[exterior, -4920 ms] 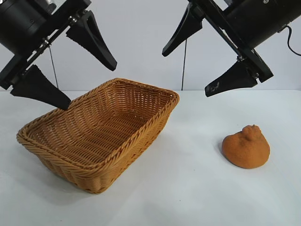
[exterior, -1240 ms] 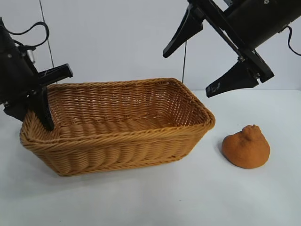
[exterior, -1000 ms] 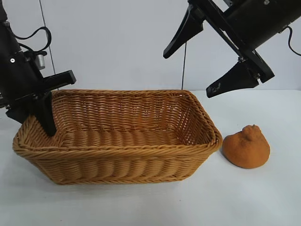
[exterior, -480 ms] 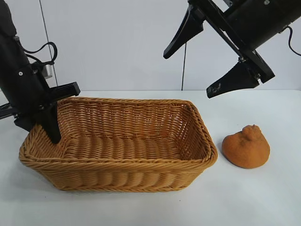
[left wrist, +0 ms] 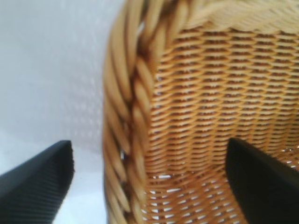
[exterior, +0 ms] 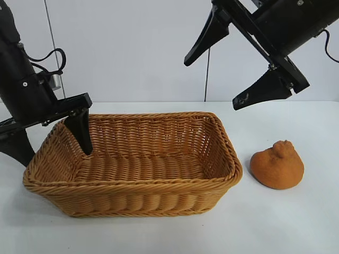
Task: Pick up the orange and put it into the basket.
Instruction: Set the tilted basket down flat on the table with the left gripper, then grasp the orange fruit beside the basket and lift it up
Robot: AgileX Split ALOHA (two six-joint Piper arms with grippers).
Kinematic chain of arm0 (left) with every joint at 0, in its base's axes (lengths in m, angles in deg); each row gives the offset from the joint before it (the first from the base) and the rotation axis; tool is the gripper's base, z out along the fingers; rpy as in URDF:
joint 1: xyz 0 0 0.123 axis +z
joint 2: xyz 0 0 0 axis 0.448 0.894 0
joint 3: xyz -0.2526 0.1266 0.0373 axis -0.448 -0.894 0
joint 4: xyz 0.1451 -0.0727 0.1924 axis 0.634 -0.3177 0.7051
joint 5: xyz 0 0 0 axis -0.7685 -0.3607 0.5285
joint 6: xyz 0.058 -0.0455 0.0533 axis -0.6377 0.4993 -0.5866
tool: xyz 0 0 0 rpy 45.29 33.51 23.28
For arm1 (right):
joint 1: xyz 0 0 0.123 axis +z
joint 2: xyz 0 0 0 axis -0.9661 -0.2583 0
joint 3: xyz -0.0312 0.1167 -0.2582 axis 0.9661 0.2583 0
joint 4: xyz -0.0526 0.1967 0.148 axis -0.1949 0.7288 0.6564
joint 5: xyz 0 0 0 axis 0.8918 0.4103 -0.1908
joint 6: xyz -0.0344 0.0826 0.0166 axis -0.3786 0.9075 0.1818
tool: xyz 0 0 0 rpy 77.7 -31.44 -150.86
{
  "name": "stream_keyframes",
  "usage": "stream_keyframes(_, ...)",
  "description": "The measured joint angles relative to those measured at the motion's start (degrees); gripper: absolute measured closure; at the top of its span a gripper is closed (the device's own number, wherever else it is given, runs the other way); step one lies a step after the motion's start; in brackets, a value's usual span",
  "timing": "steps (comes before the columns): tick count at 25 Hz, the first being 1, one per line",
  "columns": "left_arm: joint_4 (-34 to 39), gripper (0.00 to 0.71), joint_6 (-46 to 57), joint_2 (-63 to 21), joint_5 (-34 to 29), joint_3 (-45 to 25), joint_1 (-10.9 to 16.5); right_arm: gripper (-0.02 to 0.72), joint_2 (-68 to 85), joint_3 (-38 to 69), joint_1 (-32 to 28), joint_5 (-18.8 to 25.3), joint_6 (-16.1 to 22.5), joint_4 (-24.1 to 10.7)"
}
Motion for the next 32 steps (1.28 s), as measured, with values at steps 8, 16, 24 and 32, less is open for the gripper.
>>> stream_keyframes(8, 5.06, 0.037, 0.0, -10.15, -2.34, 0.0, 0.0, 0.027, 0.0, 0.0, 0.0, 0.11, 0.0, -0.28)
stream_keyframes(16, 15.96, 0.037, 0.3, -18.02, -3.77, 0.12, 5.01, 0.027, 0.0, 0.0, 0.0, 0.11, 0.0, -0.36)
stream_keyframes(24, 20.68, 0.037, 0.3, -18.41, -8.84, 0.32, 9.76, 0.027, 0.0, 0.0, 0.0, 0.11, 0.0, -0.43)
stream_keyframes(32, 20.53, 0.037, 0.3, -19.63, -15.1, 0.28, 9.76, 0.027, 0.0, 0.0, 0.0, 0.11, 0.0, -0.43)
